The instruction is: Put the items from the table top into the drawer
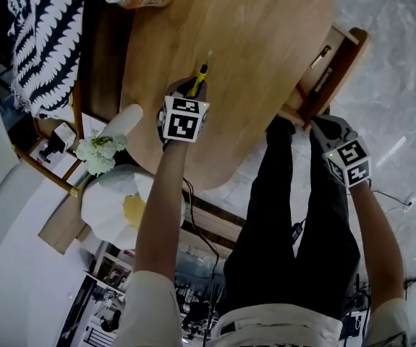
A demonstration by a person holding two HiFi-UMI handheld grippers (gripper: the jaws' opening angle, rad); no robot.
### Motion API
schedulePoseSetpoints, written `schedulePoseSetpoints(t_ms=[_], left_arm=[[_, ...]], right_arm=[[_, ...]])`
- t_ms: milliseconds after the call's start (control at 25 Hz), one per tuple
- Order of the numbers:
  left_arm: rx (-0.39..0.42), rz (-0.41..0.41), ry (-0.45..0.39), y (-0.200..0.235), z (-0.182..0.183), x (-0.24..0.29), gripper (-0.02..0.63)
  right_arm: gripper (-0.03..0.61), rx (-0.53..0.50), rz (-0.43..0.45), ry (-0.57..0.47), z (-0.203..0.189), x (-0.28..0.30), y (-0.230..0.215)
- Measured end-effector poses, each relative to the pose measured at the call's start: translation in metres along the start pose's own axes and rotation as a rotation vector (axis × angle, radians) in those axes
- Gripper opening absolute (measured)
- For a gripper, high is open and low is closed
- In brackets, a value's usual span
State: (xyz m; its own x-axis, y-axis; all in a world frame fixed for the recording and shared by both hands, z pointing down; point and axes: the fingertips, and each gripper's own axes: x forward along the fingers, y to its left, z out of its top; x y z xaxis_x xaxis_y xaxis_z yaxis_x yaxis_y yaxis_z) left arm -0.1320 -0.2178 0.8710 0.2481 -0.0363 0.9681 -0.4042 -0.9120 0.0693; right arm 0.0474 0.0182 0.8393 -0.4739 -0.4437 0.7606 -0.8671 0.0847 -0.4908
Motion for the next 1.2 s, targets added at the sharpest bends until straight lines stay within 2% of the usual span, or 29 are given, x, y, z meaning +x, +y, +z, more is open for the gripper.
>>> schedulePoseSetpoints(t_ms=[240,760,1040,1200], left_arm=[[-0.058,-0.032,-0.036,-0.043,0.008,0.001,0.08],[-0.133,-0.122,-0.066,-0.156,0.011,0.007,0.08],[-0.216,-0.15,-0.098,-0.206,0.016,0.02,0.08],[-0.231,-0.159,-0.114,-0.229,0.022,0.03,0.08]], right_arm=[[0.02,-0.017,0.002,0.003,-0.005,-0.013,-0.005],[0.02,-0.034,0.017,0.001,-0.021,-0.036,-0.017],[0.02,-0.035,0.019,0.002,-0.032,-0.045,-0.024],[0.02,-0.029,0.025,-0.003,-0.035,-0.048,-0.029]])
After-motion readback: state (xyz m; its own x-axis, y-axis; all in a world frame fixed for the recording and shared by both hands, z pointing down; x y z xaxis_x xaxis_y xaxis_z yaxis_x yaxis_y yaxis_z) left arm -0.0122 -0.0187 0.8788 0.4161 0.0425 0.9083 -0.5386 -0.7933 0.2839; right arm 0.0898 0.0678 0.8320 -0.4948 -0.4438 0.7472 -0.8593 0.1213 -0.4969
